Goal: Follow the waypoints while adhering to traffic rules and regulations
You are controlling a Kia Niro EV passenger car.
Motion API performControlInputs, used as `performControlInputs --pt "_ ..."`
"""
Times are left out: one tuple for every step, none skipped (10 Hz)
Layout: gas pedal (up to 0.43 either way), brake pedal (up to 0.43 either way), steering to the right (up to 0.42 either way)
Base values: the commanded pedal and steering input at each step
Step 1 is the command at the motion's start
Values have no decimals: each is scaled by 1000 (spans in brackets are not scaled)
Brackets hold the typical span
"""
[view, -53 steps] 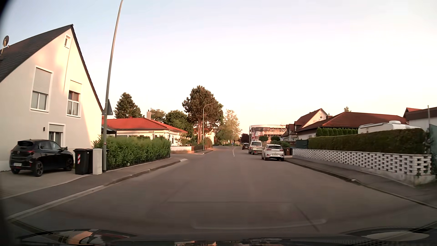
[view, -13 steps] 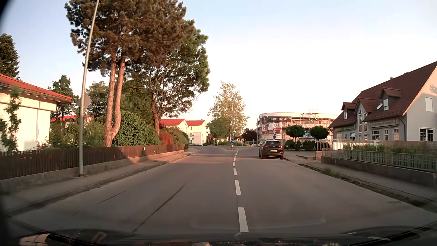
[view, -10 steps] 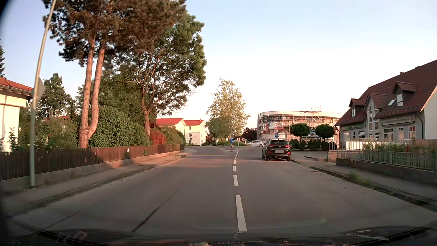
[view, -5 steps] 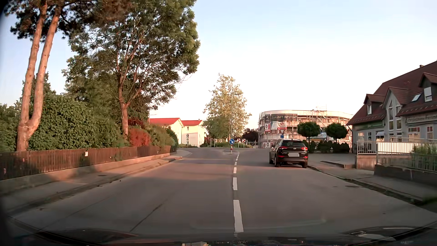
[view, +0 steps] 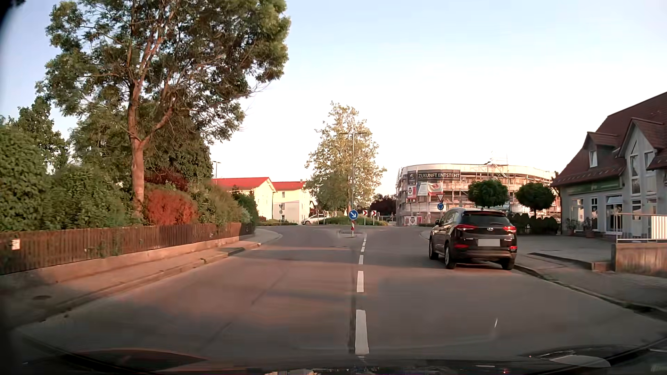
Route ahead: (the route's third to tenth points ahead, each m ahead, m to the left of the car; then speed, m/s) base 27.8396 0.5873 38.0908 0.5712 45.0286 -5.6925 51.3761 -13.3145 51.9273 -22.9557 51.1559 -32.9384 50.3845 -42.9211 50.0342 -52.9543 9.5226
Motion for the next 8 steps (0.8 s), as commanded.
performControlInputs --pt "0 18 4" --pt "0 18 8" --pt "0 18 10" --pt "0 12 12" --pt "0 12 15" --pt "0 18 18" --pt "0 12 23" --pt "0 30 28"
